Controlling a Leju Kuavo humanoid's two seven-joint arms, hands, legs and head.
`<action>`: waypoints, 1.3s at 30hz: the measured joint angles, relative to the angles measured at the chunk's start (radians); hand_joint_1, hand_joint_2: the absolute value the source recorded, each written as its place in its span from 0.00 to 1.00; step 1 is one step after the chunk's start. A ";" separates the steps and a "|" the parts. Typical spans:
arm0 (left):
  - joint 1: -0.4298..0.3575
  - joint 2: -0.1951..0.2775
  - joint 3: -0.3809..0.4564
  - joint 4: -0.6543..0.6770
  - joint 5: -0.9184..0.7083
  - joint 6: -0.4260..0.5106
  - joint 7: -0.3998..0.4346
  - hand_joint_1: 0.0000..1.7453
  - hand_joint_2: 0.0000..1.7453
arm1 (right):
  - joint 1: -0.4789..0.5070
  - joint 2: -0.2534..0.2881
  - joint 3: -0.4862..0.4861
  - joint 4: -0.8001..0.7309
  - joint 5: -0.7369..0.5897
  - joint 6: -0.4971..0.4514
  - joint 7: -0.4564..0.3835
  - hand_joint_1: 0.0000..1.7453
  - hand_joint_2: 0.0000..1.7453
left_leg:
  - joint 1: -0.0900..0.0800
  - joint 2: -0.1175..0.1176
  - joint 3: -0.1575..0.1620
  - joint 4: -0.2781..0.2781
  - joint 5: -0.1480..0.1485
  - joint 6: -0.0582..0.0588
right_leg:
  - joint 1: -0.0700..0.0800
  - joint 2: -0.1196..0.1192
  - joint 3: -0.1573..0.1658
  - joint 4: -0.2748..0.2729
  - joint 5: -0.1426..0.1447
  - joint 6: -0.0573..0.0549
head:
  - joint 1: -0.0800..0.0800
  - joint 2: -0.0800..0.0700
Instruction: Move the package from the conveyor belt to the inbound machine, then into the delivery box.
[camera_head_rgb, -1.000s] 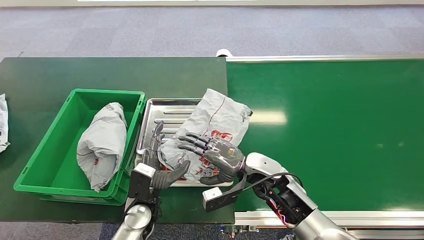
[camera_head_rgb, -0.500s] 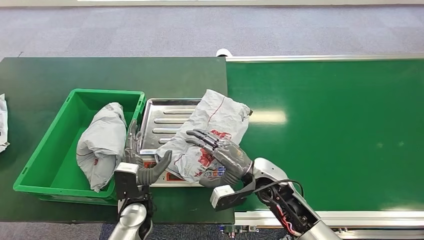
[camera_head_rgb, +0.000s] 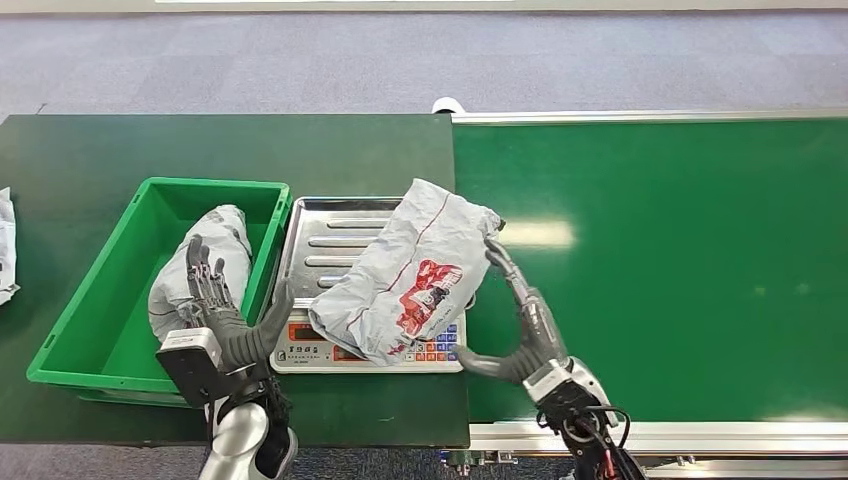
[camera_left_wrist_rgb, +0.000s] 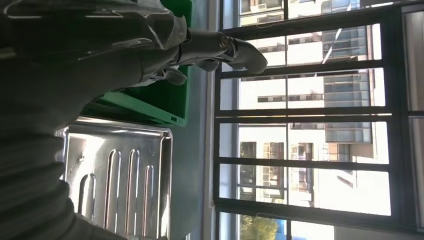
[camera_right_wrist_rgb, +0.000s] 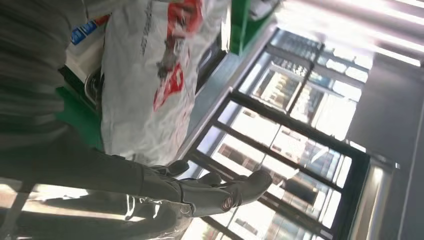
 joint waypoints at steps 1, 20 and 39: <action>-0.002 0.002 -0.006 0.009 -0.015 -0.018 0.000 0.00 1.00 | 0.013 0.002 -0.019 -0.016 -0.032 0.004 0.000 0.00 1.00 | 0.000 0.000 0.000 0.000 0.000 0.000 | 0.000 0.000 0.000 0.000 0.000 0.000 | 0.000 0.000; -0.172 0.049 -0.226 0.229 -0.668 -0.220 0.373 0.00 1.00 | 0.095 0.090 -0.216 -0.044 -0.134 0.167 -0.001 0.00 1.00 | 0.000 0.000 0.000 0.000 0.000 0.000 | 0.000 0.001 0.000 0.000 0.000 0.000 | 0.000 0.000; -0.256 0.022 -0.253 0.430 -0.923 -0.253 0.459 0.87 1.00 | 0.068 0.145 -0.294 0.033 -0.069 0.232 -0.001 0.00 1.00 | 0.000 0.000 0.000 0.000 0.000 0.000 | 0.000 0.001 0.000 0.000 0.000 0.000 | 0.000 0.000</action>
